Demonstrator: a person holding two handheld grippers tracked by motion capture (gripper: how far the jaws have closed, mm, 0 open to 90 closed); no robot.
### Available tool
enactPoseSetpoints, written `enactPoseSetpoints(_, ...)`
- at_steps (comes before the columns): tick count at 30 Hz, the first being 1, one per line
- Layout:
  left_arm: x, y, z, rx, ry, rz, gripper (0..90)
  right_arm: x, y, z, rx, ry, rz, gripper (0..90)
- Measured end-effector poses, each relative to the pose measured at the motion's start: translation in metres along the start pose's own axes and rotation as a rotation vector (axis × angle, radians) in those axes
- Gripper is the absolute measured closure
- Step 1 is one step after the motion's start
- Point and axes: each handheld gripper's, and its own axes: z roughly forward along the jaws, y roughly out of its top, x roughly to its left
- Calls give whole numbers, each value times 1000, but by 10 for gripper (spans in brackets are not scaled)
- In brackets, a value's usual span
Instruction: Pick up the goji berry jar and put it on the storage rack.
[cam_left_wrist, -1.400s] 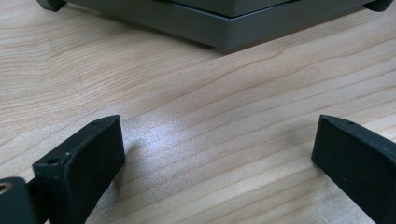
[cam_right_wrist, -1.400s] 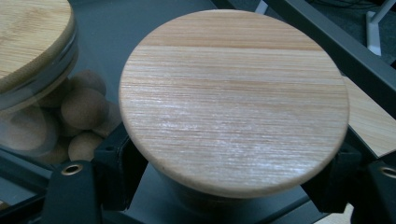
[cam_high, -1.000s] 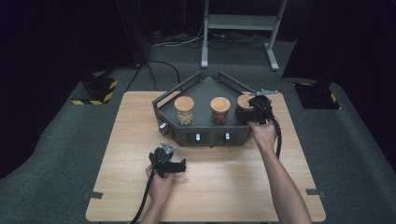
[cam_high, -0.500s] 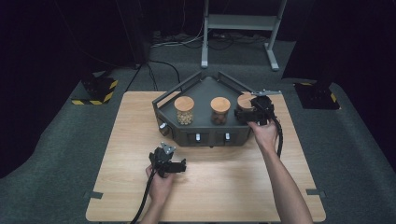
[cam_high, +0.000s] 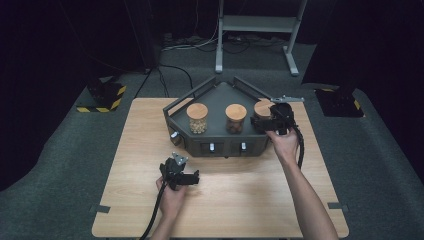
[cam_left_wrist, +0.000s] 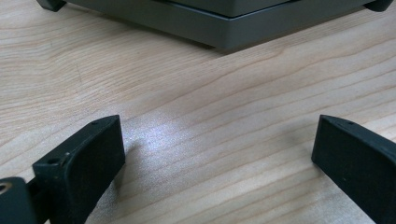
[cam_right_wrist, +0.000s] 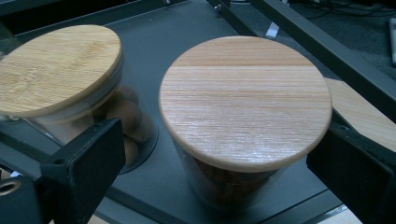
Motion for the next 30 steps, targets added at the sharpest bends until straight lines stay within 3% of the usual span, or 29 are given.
enactPoseSetpoints(30,0,0,0,-1,1,-1,25,-14,-11,-21,-36,23,24,43)
